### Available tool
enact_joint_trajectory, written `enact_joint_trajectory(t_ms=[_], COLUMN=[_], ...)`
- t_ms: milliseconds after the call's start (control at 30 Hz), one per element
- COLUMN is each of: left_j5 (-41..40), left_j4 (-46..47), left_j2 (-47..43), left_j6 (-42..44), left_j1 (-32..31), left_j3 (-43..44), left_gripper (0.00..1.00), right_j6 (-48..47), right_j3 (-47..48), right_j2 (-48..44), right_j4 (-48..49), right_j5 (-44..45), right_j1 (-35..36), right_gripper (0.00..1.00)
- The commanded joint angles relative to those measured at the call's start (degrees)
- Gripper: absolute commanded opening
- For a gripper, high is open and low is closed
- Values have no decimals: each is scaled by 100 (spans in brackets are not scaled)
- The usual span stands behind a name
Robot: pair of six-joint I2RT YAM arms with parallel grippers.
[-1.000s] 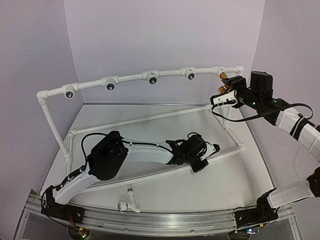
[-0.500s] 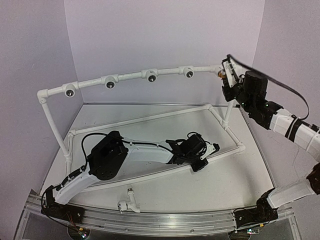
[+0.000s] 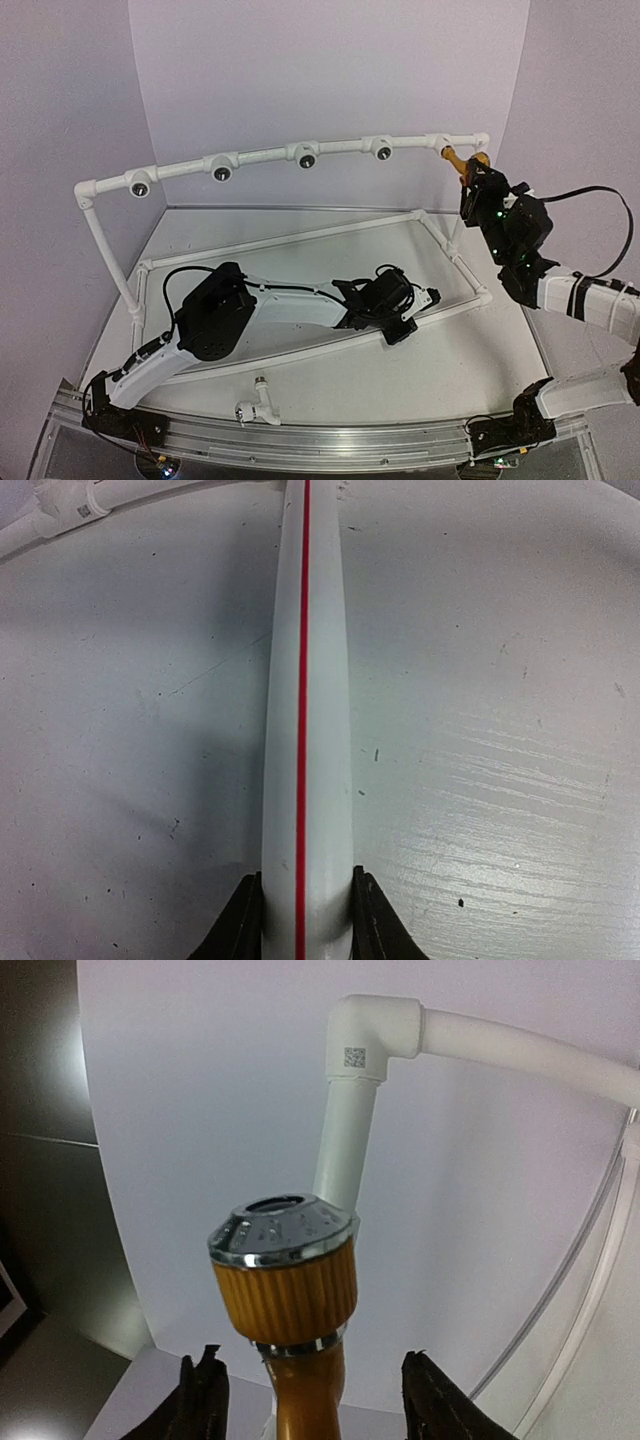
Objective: Install the water faucets
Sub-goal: Screw the water faucet onto the adaptor.
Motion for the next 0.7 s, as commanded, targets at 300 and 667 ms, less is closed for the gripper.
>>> enact_joint_trajectory(t_ms=[300, 667], left_j5=[610, 601], left_j4=[-2085, -2085], left_j2=[883, 885], left_j6=[178, 179], left_j1=[-231, -233], left_j3=[-495, -494], left_gripper=[0, 0], right_j6=[-10760, -17317], right_j3=[1721, 2578], right_j2=[-1394, -181], right_j4=[-5308, -5290], right_j5=[-1484, -63], right_j1=[2, 2], right_gripper=[98, 98])
